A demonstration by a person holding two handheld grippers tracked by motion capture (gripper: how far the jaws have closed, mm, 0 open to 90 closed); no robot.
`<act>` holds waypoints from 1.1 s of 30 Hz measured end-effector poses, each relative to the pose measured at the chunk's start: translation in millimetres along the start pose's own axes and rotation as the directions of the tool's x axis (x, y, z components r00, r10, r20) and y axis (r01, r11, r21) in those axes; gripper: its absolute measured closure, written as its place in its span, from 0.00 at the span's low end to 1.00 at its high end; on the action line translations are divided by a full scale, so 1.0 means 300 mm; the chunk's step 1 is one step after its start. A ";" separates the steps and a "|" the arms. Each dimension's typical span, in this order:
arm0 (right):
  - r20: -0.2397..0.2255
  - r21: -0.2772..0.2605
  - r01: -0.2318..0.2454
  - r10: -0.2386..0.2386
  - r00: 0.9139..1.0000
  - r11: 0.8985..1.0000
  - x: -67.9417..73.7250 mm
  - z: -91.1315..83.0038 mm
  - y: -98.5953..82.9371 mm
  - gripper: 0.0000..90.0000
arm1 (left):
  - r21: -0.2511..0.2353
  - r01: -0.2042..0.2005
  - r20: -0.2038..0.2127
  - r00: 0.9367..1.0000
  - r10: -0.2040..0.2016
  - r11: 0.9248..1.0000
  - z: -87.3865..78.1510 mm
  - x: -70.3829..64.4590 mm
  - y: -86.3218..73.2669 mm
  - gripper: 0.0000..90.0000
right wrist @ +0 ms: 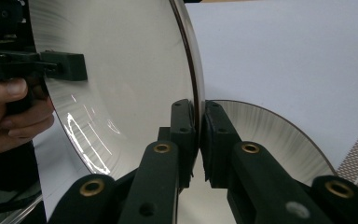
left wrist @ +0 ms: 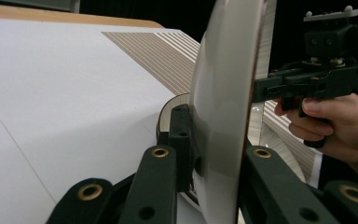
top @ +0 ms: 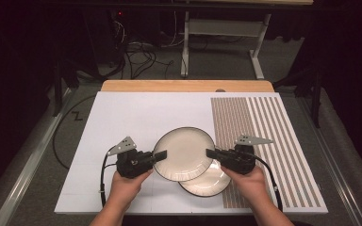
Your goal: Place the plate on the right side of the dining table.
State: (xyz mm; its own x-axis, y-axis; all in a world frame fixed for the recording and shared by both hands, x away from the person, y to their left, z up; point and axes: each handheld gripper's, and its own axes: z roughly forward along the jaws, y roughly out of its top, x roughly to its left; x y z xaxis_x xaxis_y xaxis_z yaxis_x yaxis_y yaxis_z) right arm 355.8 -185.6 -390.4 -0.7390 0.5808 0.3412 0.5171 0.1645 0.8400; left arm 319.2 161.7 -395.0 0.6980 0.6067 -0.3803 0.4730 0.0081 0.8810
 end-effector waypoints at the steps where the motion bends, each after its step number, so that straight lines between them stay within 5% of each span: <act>1: 0.007 -0.003 0.004 -0.004 1.000 1.000 0.001 -0.005 0.002 0.96 | 0.004 0.002 -0.003 1.000 -0.002 1.000 0.005 -0.004 0.000 0.89; 17: 0.053 -0.031 0.023 -0.021 0.998 0.999 -0.035 -0.131 0.046 0.97 | 0.010 -0.002 0.019 1.000 0.001 1.000 0.105 -0.074 0.069 0.89; 33: 0.154 -0.071 -0.006 0.017 0.988 0.997 -0.132 -0.290 0.013 0.97 | 0.137 -0.006 0.069 0.998 -0.004 0.991 0.311 -0.124 0.154 0.88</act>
State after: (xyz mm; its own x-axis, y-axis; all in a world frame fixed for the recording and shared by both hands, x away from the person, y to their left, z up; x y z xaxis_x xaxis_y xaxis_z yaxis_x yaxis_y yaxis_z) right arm 349.7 -277.4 -363.9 -0.6544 0.6998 0.2865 0.4897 0.1035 0.8657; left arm 365.3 65.3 -366.5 0.7317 0.5507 -0.4018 0.5379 -0.1042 0.8365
